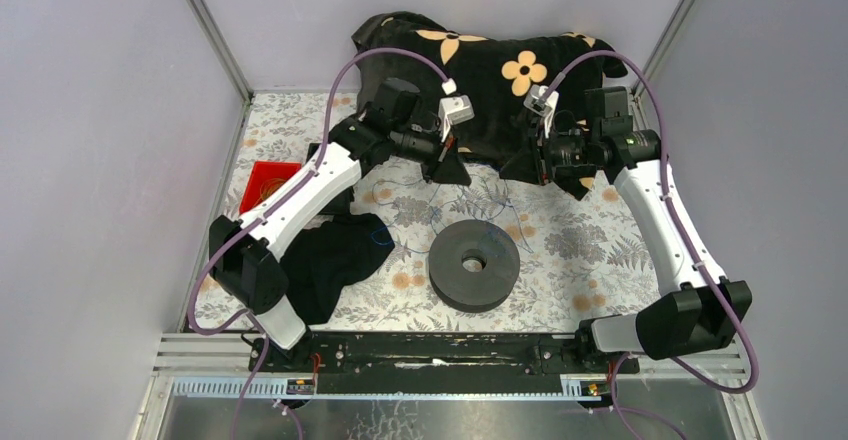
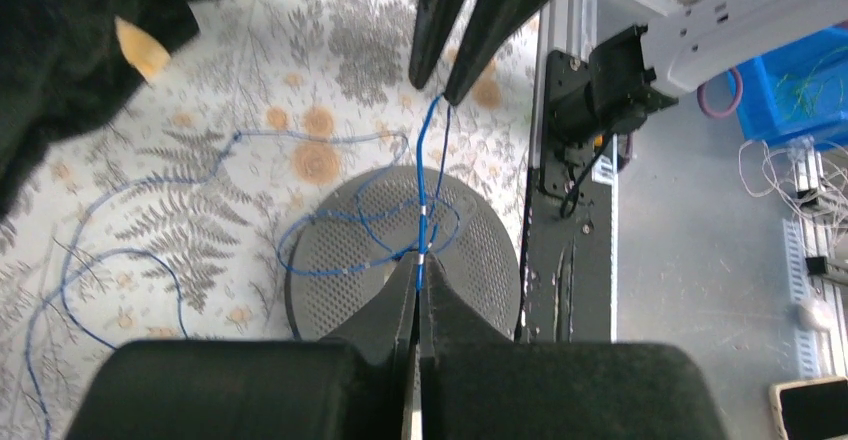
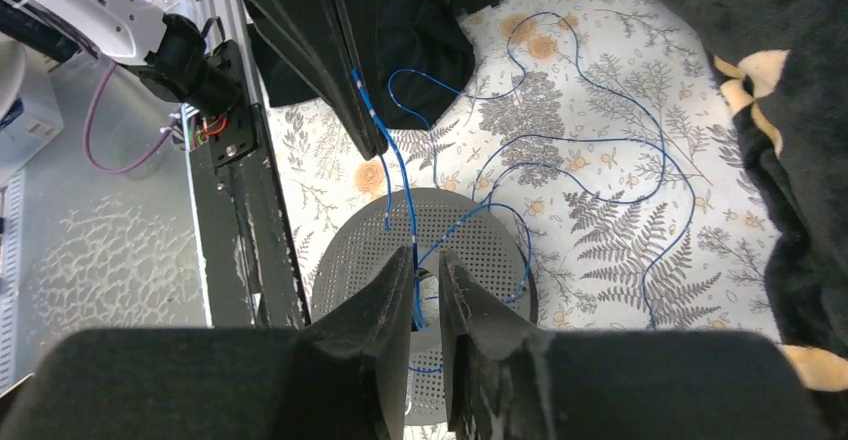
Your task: Wrap the cables
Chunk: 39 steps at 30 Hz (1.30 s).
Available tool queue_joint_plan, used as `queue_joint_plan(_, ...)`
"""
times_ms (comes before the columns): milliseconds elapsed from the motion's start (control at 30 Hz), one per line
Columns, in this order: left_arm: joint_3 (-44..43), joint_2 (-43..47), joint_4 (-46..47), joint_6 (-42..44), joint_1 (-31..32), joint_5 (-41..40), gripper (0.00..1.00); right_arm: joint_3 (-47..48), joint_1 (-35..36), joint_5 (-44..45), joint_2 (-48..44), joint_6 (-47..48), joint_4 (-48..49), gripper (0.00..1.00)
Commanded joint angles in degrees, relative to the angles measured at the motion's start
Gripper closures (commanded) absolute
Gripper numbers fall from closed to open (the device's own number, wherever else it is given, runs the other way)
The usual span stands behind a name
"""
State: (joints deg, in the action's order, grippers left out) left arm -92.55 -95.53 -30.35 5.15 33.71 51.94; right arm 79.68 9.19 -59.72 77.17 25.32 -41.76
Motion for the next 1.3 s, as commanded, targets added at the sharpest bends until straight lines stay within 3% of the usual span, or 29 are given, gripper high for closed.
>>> queue_joint_plan(0, -1.23, -0.81, -8.59, 4.27, 1.49, -0.74, 1.0, 0.6, -0.23, -5.22, 0.5, 0.89, -0.16, 0.76)
queue_joint_plan(300, -0.1, -0.39, -5.35, 1.45, 1.96, 0.97, 1.0, -3.24, 0.85, -11.91, 0.89, -5.93, 7.91, 0.59)
queue_joint_plan(600, -0.5, -1.28, -4.19, 0.15, 2.23, 1.27, 1.0, -5.05, 1.72, -16.12, 2.02, -10.19, 12.7, 0.56)
queue_joint_plan(933, -0.3, -1.49, -3.84, 0.22, 2.23, 1.01, 1.0, -7.54, 2.76, -16.46, 2.72, -11.4, 15.64, 0.7)
queue_joint_plan(1267, 0.55, -1.22, -3.08, 0.02, 2.23, 0.54, 1.0, -7.89, 2.88, -14.47, 2.09, -13.69, 17.77, 0.97)
